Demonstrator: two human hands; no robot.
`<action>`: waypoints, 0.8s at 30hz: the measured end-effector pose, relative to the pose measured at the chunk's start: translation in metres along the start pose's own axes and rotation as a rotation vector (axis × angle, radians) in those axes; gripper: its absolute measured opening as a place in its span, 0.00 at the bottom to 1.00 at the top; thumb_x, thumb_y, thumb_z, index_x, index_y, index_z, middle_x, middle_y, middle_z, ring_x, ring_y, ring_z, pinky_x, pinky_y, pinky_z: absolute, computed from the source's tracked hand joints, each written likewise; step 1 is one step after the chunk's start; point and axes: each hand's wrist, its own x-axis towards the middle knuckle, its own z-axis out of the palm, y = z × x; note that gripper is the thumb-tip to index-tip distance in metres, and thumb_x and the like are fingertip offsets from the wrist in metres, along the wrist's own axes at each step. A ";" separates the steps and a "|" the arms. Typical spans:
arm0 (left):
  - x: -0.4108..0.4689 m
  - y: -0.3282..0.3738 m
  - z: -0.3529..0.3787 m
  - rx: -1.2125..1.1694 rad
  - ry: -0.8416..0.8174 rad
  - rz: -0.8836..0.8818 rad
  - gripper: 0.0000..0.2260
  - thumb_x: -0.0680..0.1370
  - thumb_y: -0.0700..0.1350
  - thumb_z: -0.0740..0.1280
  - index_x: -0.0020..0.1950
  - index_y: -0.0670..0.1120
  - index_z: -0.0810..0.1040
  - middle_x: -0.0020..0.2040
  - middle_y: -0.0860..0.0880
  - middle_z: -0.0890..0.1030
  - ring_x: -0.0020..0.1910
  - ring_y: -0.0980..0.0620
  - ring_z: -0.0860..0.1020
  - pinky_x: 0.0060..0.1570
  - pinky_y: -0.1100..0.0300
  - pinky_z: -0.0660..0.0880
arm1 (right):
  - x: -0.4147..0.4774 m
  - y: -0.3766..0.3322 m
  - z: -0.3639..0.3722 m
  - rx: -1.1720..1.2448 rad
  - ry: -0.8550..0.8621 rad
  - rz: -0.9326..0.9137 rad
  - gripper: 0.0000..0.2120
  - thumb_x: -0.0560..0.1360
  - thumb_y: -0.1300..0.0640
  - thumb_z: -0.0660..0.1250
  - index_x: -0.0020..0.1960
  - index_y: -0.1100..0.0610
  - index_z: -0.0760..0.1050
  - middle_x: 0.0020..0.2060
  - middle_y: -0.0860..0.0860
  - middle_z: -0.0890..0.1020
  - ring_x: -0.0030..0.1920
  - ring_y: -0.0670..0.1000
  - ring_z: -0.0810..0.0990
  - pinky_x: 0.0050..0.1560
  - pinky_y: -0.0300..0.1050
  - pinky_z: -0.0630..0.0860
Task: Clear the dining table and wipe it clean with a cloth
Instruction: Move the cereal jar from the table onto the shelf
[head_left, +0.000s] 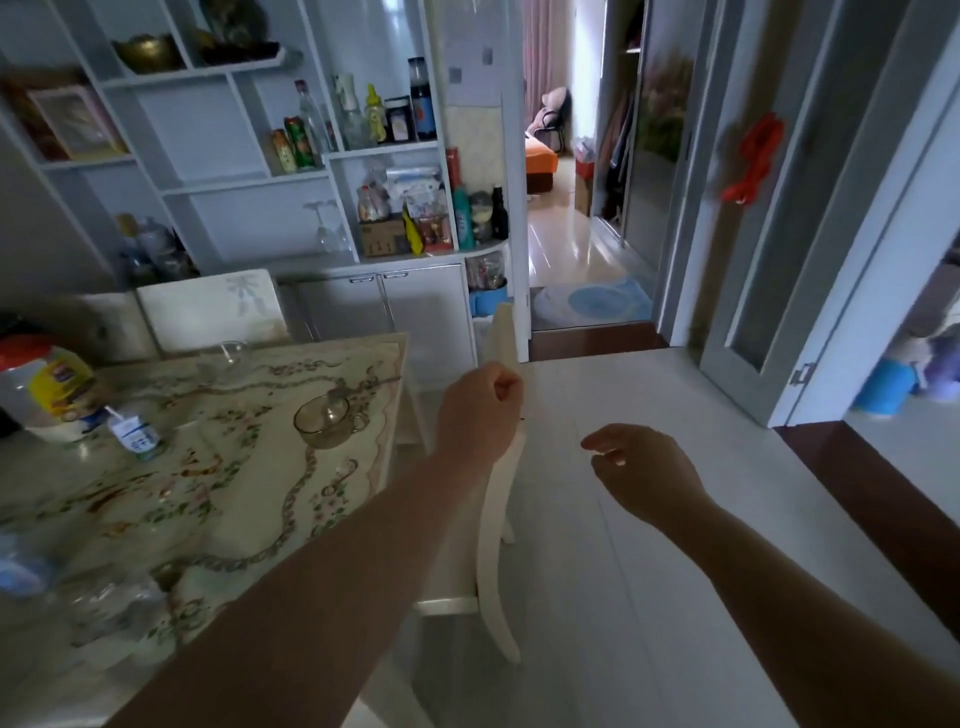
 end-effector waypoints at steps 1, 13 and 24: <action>0.007 0.004 0.005 0.002 0.010 -0.014 0.07 0.79 0.46 0.65 0.48 0.44 0.80 0.43 0.49 0.82 0.42 0.52 0.79 0.44 0.60 0.76 | 0.010 0.004 -0.004 -0.006 -0.012 -0.015 0.12 0.77 0.58 0.65 0.58 0.48 0.79 0.57 0.45 0.81 0.54 0.43 0.80 0.60 0.41 0.74; 0.118 -0.009 0.045 0.085 0.181 -0.128 0.06 0.79 0.45 0.65 0.48 0.45 0.80 0.41 0.51 0.80 0.39 0.56 0.75 0.33 0.72 0.63 | 0.153 0.013 -0.013 -0.001 -0.099 -0.176 0.12 0.75 0.57 0.64 0.56 0.47 0.80 0.56 0.44 0.82 0.55 0.45 0.79 0.61 0.43 0.74; 0.291 -0.069 0.079 0.066 0.268 -0.319 0.06 0.77 0.46 0.65 0.46 0.47 0.82 0.43 0.49 0.84 0.43 0.50 0.80 0.41 0.61 0.70 | 0.345 -0.004 -0.011 -0.078 -0.147 -0.286 0.14 0.76 0.57 0.63 0.59 0.48 0.79 0.58 0.48 0.81 0.55 0.48 0.80 0.59 0.47 0.76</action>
